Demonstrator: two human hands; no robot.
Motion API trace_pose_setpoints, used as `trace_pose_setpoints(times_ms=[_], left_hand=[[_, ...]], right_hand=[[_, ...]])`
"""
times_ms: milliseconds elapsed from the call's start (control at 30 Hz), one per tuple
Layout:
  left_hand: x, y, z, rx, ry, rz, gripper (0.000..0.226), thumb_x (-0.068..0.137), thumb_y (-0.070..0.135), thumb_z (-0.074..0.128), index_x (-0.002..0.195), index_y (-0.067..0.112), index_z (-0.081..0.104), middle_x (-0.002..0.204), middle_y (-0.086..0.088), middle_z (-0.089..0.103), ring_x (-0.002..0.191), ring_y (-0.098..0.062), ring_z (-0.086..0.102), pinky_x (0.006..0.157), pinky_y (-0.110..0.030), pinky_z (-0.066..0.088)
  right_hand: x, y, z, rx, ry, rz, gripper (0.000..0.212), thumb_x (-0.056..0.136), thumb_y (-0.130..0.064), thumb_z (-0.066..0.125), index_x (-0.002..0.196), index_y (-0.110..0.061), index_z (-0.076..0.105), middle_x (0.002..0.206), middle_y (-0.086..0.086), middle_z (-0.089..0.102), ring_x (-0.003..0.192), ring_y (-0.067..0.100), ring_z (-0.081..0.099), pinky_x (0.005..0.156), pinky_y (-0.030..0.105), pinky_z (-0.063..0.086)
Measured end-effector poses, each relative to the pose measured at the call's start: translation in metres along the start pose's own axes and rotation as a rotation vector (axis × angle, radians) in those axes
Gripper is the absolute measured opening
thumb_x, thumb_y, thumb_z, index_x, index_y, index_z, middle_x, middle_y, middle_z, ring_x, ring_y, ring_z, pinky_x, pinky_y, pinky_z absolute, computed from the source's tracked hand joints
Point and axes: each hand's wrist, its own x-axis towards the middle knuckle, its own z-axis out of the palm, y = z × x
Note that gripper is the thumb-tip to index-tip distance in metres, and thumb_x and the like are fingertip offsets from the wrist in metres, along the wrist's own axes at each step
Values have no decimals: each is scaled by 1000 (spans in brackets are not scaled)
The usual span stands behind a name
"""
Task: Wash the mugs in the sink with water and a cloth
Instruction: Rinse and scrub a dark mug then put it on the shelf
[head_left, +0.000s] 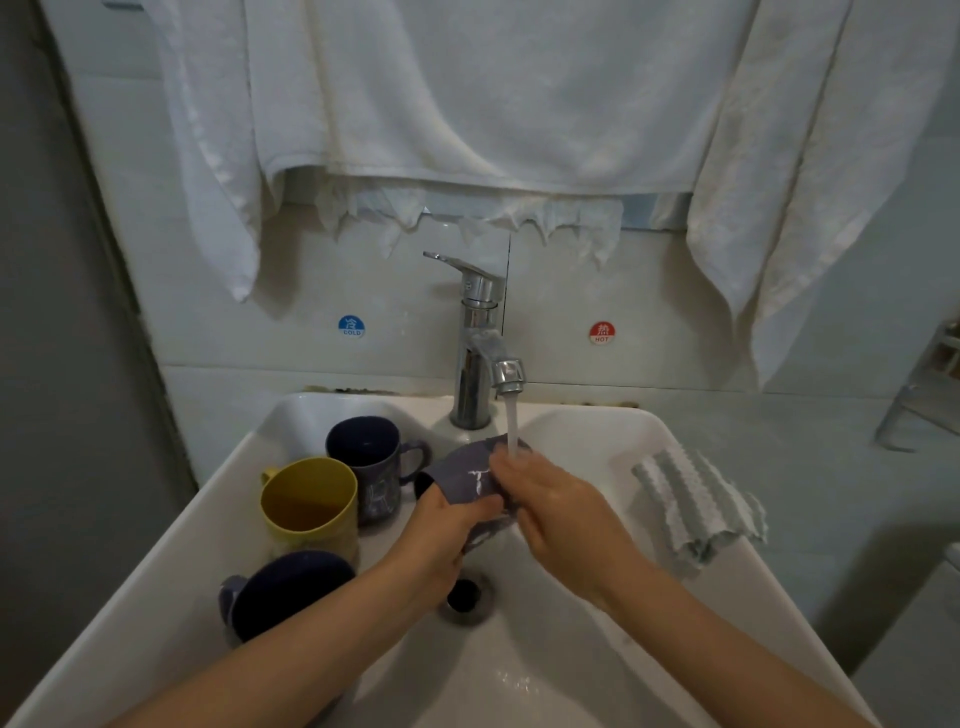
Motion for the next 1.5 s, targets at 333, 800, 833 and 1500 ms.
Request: trace_pose_setpoints(times_ms=[333, 800, 833, 1500], left_hand=[[1, -1, -2, -29, -9, 6, 33, 82, -11, 54, 100, 17, 62, 85, 1, 73, 78, -12, 69, 63, -20, 55], [3, -7, -4, 2, -4, -38, 38, 82, -9, 56, 115, 9, 60, 100, -5, 72, 93, -21, 68, 76, -29, 55], [3, -7, -4, 1, 9, -48, 43, 81, -9, 57, 120, 10, 57, 107, -8, 69, 99, -24, 65, 82, -32, 53], [-4, -12, -1, 216, -2, -19, 42, 84, -6, 59, 121, 13, 54, 116, -11, 64, 107, -26, 61, 92, -37, 50]], right_hand=[[2, 3, -6, -21, 4, 17, 48, 84, -18, 38, 128, -11, 57, 134, 8, 55, 122, 24, 54, 104, 26, 30], [2, 1, -9, 25, 45, -18, 44, 88, -12, 42, 129, -15, 57, 137, 4, 53, 125, 22, 51, 103, 20, 29], [3, 8, -9, 11, 66, 8, 45, 91, -10, 43, 135, -16, 51, 142, 2, 47, 130, 20, 45, 105, 18, 26], [3, 17, -4, 56, 16, -61, 46, 80, -20, 36, 113, -17, 69, 119, 3, 66, 103, 27, 65, 92, 46, 51]])
